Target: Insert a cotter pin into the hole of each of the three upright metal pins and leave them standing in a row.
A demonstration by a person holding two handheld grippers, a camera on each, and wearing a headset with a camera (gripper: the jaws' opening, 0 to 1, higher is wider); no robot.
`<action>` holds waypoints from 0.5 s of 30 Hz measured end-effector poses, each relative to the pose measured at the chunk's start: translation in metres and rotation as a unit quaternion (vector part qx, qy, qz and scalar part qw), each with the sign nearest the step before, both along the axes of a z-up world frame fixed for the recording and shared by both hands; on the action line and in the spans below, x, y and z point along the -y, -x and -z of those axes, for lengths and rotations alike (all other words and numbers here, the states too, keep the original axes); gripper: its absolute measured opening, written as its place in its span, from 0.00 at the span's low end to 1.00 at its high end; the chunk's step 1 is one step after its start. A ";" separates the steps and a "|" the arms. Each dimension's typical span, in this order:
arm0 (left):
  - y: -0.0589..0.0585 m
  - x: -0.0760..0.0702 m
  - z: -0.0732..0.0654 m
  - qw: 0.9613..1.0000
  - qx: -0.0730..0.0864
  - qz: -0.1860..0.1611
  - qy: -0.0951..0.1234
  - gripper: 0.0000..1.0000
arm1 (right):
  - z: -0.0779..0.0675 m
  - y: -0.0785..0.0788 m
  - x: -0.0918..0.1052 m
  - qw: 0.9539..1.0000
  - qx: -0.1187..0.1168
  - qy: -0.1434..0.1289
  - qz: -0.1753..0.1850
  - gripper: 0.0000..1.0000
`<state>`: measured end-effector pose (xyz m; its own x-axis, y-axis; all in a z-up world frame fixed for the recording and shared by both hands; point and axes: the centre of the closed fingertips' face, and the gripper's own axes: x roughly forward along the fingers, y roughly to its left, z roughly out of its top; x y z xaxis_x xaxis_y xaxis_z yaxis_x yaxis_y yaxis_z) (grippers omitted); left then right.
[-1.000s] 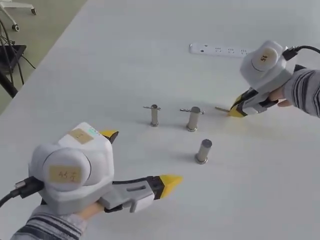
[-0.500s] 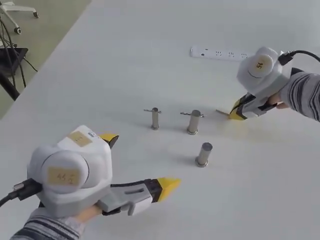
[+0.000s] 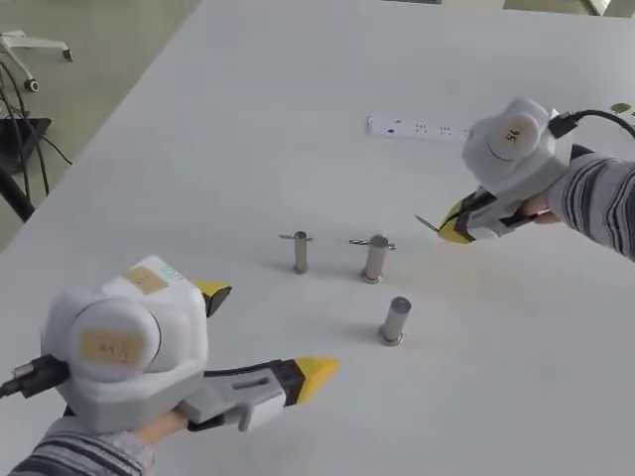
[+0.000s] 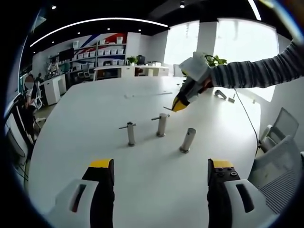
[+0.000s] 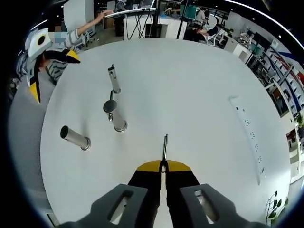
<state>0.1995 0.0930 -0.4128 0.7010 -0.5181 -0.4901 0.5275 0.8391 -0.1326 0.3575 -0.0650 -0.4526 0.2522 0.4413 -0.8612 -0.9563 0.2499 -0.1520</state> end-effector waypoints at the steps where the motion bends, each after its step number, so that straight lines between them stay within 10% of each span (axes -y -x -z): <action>1: -0.001 0.000 -0.001 1.000 0.001 0.000 0.000 0.77 | -0.003 0.002 -0.001 1.000 0.005 -0.001 -0.004 0.00; 15: -0.020 0.017 -0.020 0.999 0.003 0.028 0.024 0.60 | -0.049 0.028 -0.023 0.994 0.081 -0.035 -0.070 0.00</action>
<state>0.2191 0.0762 -0.3927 0.6728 -0.5796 -0.4598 0.5740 0.8010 -0.1699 0.3292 -0.0422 -0.4039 0.3170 0.5394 -0.7801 -0.9467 0.1306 -0.2944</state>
